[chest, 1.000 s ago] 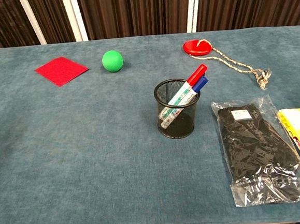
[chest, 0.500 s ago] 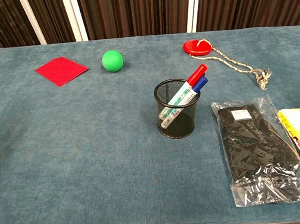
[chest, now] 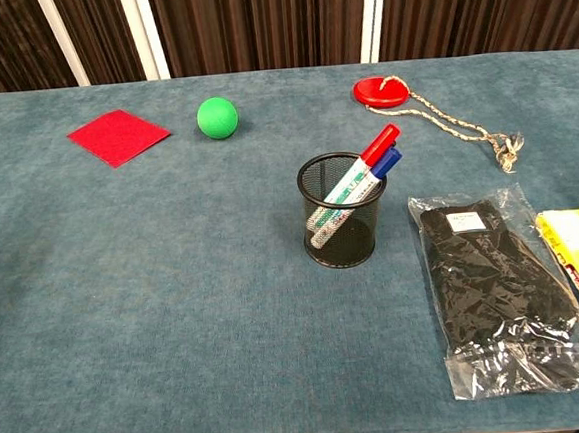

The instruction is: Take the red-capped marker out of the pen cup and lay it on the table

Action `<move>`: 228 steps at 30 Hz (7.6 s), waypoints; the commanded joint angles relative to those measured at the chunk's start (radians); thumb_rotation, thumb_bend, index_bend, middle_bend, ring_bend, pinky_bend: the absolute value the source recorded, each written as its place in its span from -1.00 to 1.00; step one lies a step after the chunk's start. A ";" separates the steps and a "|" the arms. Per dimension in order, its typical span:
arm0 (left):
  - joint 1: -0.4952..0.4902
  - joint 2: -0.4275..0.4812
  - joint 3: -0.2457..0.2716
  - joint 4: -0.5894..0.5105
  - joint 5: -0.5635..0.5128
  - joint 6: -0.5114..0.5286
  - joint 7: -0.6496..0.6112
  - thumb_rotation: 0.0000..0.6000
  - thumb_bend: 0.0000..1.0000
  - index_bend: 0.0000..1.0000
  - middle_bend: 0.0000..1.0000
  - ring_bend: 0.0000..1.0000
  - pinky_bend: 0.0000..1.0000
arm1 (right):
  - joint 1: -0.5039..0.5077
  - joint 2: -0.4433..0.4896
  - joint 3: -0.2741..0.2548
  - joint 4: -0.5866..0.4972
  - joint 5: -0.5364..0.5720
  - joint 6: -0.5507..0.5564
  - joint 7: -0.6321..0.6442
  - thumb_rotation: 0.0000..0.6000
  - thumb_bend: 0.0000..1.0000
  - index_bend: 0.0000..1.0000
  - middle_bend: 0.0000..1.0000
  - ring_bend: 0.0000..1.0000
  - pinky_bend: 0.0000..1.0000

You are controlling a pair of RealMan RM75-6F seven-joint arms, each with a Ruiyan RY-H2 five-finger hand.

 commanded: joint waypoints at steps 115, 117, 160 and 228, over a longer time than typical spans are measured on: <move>-0.006 0.003 -0.017 -0.024 -0.069 -0.030 0.004 1.00 -0.03 -0.73 -1.00 -1.00 -1.00 | 0.732 -0.153 0.141 -0.006 0.315 -0.813 0.379 1.00 -0.17 -0.02 -1.00 -1.00 -0.66; -0.005 0.003 -0.016 -0.024 -0.069 -0.030 0.003 1.00 -0.03 -0.73 -1.00 -1.00 -1.00 | 0.732 -0.152 0.140 -0.005 0.316 -0.816 0.379 1.00 -0.17 -0.02 -1.00 -1.00 -0.66; -0.005 0.005 -0.016 -0.030 -0.071 -0.031 -0.002 1.00 -0.03 -0.72 -1.00 -1.00 -1.00 | 0.655 0.118 0.270 -0.069 0.358 -0.836 0.611 1.00 -0.09 0.10 -1.00 -1.00 -0.66; -0.004 0.002 -0.018 -0.023 -0.065 -0.020 0.005 1.00 -0.03 -0.72 -1.00 -1.00 -1.00 | 0.295 0.174 0.034 -0.138 0.201 -0.290 0.133 1.00 -0.44 -0.98 -1.00 -1.00 -0.66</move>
